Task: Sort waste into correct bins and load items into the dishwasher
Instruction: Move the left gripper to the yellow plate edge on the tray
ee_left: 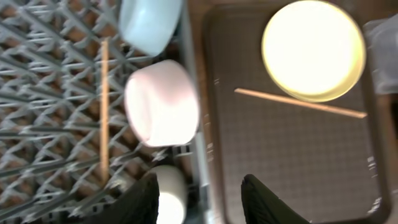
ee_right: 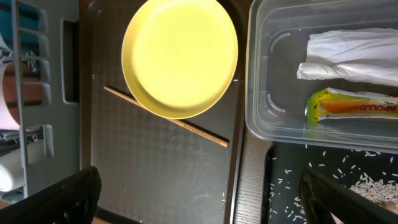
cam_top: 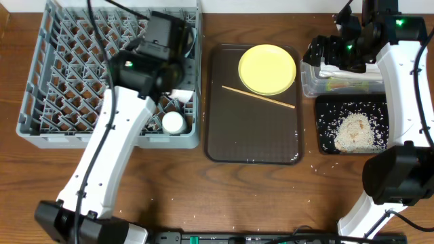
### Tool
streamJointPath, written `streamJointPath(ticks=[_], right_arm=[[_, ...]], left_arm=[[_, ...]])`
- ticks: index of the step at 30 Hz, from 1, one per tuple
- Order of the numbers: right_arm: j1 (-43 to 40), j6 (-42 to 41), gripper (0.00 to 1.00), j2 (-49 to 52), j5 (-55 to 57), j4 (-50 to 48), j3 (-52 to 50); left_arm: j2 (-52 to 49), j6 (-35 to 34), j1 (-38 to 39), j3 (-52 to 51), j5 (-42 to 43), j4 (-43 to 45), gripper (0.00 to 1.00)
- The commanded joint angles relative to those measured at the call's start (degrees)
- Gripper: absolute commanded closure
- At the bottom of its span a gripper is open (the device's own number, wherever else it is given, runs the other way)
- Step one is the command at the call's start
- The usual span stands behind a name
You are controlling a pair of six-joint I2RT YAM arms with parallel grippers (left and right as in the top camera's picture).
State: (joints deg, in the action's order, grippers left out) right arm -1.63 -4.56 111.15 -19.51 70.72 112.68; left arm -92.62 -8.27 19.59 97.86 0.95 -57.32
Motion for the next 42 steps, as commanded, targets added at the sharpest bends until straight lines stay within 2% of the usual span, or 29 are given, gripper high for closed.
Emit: streamJointPath(ticks=[1, 4, 10, 17, 26, 42], right_arm=[[0.85, -0.11, 0.01, -0.24, -0.20, 0.00, 0.04], [0.85, -0.11, 0.01, -0.24, -0.20, 0.00, 0.04], [0.85, -0.11, 0.01, -0.24, -0.20, 0.00, 0.04], [0.85, -0.09, 0.01, -0.24, -0.20, 0.00, 0.04], [0.85, -0.11, 0.01, -0.24, -0.20, 0.00, 0.04], [0.85, -0.11, 0.01, -0.24, -0.20, 0.02, 0.04]], left_arm=[[-3.43, -7.74, 2.60, 0.50, -0.07, 2.08, 0.56], [-10.45, -15.69, 6.29, 0.50, -0.09, 7.15, 0.62], [-20.46, -26.64, 9.60, 0.50, -0.07, 12.24, 0.63], [-23.89, -29.57, 13.46, 0.50, -0.63, 14.01, 0.63], [-24.24, -33.81, 18.05, 0.02, -10.60, 17.11, 0.63], [-28.72, -41.33, 18.25, -1.33, -10.60, 18.53, 0.63]])
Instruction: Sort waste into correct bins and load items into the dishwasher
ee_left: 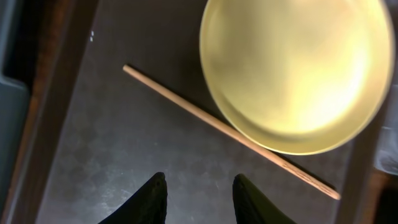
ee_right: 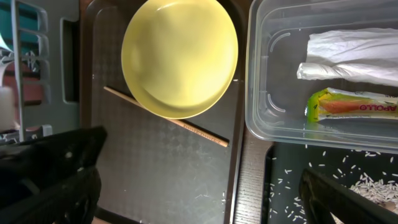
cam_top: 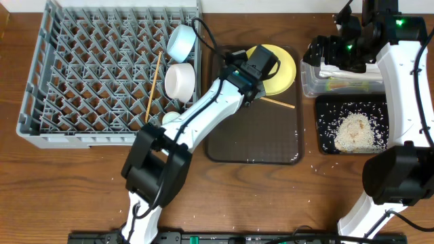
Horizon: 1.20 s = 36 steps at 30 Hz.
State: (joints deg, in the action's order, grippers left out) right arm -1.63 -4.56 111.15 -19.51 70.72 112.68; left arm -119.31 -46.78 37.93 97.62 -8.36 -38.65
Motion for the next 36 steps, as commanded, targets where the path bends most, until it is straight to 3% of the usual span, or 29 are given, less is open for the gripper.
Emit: streamJointPath(ticks=[1, 5, 20, 36], right_arm=[[0.85, -0.11, 0.01, -0.24, -0.20, 0.00, 0.04], [0.85, -0.11, 0.01, -0.24, -0.20, 0.00, 0.04], [0.85, -0.11, 0.01, -0.24, -0.20, 0.00, 0.04], [0.85, -0.11, 0.01, -0.24, -0.20, 0.00, 0.04]], left_arm=[[-2.40, -3.45, -0.09, -1.09, -1.29, 0.00, 0.63], [-3.98, -5.01, -0.09, -1.09, -1.36, 1.42, 0.67], [-11.02, -12.28, -1.11, -1.11, -4.37, 6.05, 0.67], [-11.43, -12.26, -1.09, -1.11, -4.39, 6.14, 0.67]])
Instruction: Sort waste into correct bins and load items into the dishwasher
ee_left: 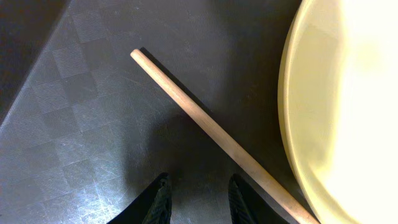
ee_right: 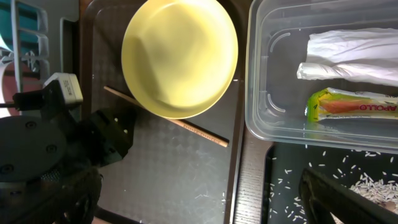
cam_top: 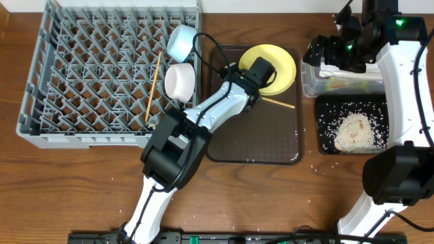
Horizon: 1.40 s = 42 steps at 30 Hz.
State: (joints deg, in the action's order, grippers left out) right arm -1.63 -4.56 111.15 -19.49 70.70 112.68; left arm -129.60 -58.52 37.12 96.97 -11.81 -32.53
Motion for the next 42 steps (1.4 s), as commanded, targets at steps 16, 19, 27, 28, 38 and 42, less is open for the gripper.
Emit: streamJointPath(ticks=[16, 19, 27, 28, 38, 42], right_arm=[[0.85, -0.11, 0.01, -0.24, -0.22, 0.02, 0.04], [0.85, -0.11, 0.01, -0.24, -0.22, 0.02, 0.04], [0.85, -0.11, 0.01, -0.24, -0.22, 0.02, 0.04], [0.85, -0.11, 0.01, -0.24, -0.22, 0.02, 0.04], [0.85, -0.11, 0.01, -0.24, -0.22, 0.02, 0.04], [0.85, -0.11, 0.01, -0.24, -0.22, 0.02, 0.04]], left_arm=[[0.13, 0.00, -0.87, 0.13, -0.92, 1.22, 0.57], [0.15, -0.07, -1.44, 0.13, -0.92, 1.62, 0.53], [0.15, -0.11, -3.06, 0.11, -0.90, 3.21, 0.52], [0.15, -0.11, -3.06, 0.11, -0.90, 3.58, 0.52], [-0.42, -0.11, -3.04, -0.33, -0.66, 4.55, 0.51], [-0.42, -0.11, -3.04, -0.35, 0.42, 4.37, 0.51]])
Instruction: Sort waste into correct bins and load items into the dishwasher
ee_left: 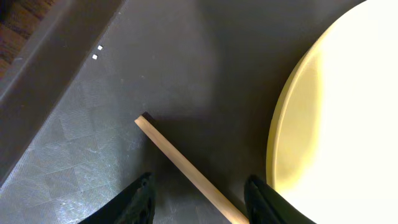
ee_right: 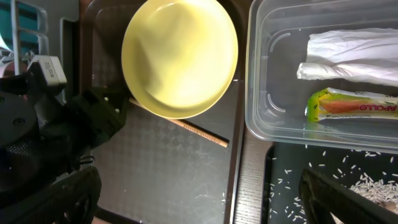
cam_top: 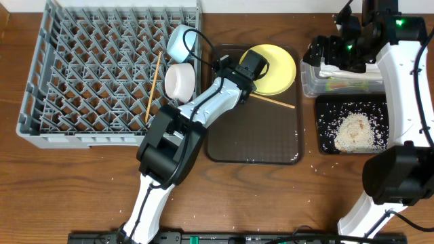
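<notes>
A wooden chopstick (ee_left: pixel 180 163) lies on the dark tray (cam_top: pixel 254 139), its right part running under the edge of the yellow plate (cam_top: pixel 277 68). My left gripper (ee_left: pixel 200 202) is open low over the tray, one finger on each side of the chopstick near its left end. In the overhead view the left gripper (cam_top: pixel 247 68) covers that end of the chopstick (cam_top: pixel 274 101). My right gripper (ee_right: pixel 205 205) is open, high over the gap between the tray and the bins, holding nothing.
The grey dish rack (cam_top: pixel 41 129) at left holds a second chopstick (cam_top: pixel 153 88), a white cup (cam_top: pixel 180 80) and a pale blue bowl (cam_top: pixel 180 42). The clear bin (ee_right: pixel 261 93) holds a white wrapper and a snack packet. Spilled rice lies on the black tray (cam_top: pixel 325 108).
My left gripper has shifted a little toward the chopstick's left end, and its fingers stand wider apart. The chopstick, the plate and the right arm have not moved.
My left gripper was open over the rack's right edge by the cups. Then it was over the tray beside the plate and chopstick. Then it hung low over the chopstick, which now lies between its fingers. The right arm stayed still throughout.
</notes>
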### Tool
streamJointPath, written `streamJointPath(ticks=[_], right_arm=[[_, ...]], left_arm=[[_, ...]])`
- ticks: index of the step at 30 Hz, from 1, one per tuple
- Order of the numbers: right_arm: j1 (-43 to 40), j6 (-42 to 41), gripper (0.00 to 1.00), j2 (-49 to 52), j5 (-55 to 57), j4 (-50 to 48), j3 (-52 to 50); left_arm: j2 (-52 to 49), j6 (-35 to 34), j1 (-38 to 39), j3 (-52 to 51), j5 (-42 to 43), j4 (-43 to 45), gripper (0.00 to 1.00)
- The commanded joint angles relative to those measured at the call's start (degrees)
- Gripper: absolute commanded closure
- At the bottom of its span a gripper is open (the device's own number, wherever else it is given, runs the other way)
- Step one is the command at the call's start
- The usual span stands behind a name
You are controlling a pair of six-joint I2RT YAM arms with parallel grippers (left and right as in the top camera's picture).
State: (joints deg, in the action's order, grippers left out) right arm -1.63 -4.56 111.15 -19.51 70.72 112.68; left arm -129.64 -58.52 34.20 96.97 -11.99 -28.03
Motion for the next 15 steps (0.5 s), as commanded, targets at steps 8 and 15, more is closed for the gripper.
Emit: streamJointPath(ticks=[8, 15], right_arm=[[0.85, -0.11, 0.01, -0.24, -0.20, 0.00, 0.04], [0.85, -0.11, 0.01, -0.24, -0.20, 0.00, 0.04]], left_arm=[[-0.42, -0.11, -0.11, -0.39, 2.32, -0.13, 0.51], [-1.46, -0.13, -0.11, -0.39, 2.36, -0.11, 0.51]])
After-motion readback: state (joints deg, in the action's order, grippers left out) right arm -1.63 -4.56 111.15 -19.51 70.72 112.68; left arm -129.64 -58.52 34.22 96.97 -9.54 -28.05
